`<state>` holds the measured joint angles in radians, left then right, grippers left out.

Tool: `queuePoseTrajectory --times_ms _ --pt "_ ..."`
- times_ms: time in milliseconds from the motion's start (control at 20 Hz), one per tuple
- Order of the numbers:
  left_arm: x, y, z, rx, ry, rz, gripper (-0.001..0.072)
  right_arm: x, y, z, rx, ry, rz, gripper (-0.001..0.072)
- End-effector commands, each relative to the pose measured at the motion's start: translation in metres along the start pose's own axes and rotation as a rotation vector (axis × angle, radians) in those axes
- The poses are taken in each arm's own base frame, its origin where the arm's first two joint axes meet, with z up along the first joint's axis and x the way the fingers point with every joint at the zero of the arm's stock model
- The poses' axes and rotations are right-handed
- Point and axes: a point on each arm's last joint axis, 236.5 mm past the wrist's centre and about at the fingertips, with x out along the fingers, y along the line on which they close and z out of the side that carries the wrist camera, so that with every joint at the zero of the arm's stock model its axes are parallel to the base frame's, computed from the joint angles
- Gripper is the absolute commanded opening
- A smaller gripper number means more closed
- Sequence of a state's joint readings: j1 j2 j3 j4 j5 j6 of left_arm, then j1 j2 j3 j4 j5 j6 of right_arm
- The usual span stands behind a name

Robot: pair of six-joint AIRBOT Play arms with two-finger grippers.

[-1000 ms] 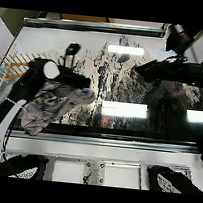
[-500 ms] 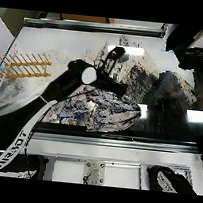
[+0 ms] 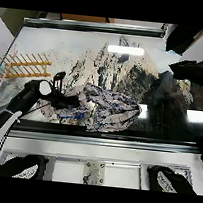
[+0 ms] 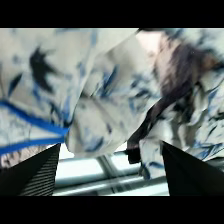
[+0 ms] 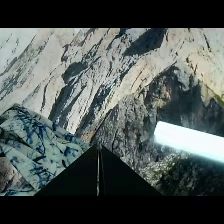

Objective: Fold the clothes and pants, and hang the long-sleeved shirts on hangers.

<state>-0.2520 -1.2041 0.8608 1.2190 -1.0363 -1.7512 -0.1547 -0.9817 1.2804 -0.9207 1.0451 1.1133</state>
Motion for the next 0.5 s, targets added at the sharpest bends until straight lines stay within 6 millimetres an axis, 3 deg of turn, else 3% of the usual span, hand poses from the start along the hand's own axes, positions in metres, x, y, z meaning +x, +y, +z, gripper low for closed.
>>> queuePoseTrajectory --times_ms 0,150,200,250,300,350,450 --pt "0.03 0.004 -0.025 -0.075 0.028 -0.043 0.0677 0.01 -0.004 -0.022 0.044 0.051 0.006 0.0014" --pt "0.053 -0.014 -0.016 -0.032 0.049 -0.04 0.0675 0.011 -0.004 -0.025 0.047 0.06 0.008 0.0015" --pt "0.058 -0.021 -0.009 -0.022 0.053 -0.041 0.0572 0.011 -0.003 -0.025 0.047 0.06 0.008 0.0014" --pt "0.06 -0.029 0.002 -0.009 0.045 -0.047 0.0222 0.01 -0.003 -0.025 0.046 0.059 0.008 0.0014" --pt "0.057 -0.041 0.018 0.005 0.022 -0.063 0.0013 0.009 -0.003 -0.025 0.043 0.056 0.006 0.0015" --pt "0.049 -0.058 0.033 0.032 -0.009 -0.085 0.0016 0.007 -0.002 -0.023 0.04 0.05 0.005 0.0015" --pt "0.02 -0.117 0.057 0.14 -0.102 -0.159 0.0016 -0.001 -0.002 -0.016 0.032 0.019 -0.008 0.0014"
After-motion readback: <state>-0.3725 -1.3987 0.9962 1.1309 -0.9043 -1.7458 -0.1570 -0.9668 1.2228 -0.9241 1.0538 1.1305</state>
